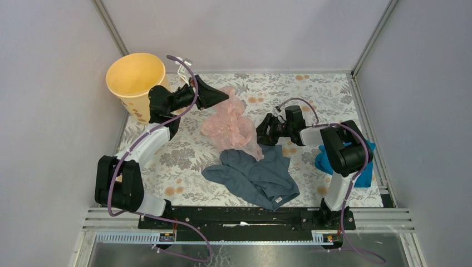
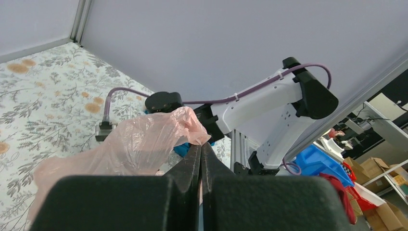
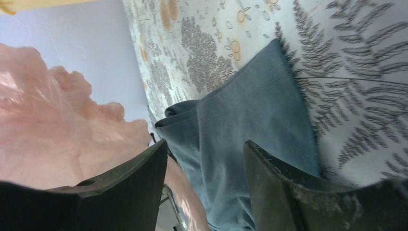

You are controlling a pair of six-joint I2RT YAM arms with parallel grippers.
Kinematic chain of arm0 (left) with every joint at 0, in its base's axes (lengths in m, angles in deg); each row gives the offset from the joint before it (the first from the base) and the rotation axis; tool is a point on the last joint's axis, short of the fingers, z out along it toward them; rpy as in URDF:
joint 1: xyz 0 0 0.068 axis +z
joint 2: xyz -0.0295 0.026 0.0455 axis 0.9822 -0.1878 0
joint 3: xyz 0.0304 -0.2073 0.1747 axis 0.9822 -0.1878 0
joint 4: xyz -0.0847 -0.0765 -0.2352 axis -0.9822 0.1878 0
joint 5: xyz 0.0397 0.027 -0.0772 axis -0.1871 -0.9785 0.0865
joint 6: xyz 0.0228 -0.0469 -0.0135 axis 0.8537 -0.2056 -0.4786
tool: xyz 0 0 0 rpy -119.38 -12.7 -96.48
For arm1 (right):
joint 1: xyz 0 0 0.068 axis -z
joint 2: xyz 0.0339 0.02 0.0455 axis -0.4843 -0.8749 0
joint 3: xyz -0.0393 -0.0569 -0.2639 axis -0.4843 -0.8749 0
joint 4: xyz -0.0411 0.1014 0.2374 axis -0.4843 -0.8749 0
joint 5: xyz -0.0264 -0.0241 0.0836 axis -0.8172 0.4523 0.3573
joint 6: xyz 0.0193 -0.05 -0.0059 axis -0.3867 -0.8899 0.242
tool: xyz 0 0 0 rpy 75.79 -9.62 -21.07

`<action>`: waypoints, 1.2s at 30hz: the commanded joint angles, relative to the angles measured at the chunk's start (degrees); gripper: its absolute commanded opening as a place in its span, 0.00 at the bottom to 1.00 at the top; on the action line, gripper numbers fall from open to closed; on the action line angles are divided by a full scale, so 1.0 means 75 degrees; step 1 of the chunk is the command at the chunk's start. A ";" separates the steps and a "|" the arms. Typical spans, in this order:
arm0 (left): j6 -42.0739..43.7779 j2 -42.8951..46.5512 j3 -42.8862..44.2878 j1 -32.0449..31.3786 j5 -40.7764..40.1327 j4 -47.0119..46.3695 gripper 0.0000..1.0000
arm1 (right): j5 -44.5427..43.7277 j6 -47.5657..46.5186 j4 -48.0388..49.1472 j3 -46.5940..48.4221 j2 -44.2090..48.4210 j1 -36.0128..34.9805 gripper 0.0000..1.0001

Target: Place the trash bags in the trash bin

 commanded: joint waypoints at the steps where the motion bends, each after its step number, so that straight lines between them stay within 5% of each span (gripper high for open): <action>1: -0.0679 0.0173 -0.0061 0.0010 0.0234 -0.1480 0.00 | 0.0366 0.0579 0.1021 -0.0249 -0.0111 -0.0188 0.67; 8: -0.0672 0.0173 -0.0089 0.0007 0.0197 -0.1447 0.00 | 0.0681 0.1467 0.2211 -0.0879 0.0077 -0.0373 0.67; 21: -0.0117 0.0416 -0.0105 0.0010 0.0090 -0.0696 0.00 | 0.0658 0.0879 0.1839 -0.1809 0.1453 0.0396 0.76; 36: -0.0233 0.0414 -0.0100 0.0015 0.0064 -0.0856 0.00 | 0.0581 0.1504 0.3140 -0.2099 0.1101 -0.0765 0.69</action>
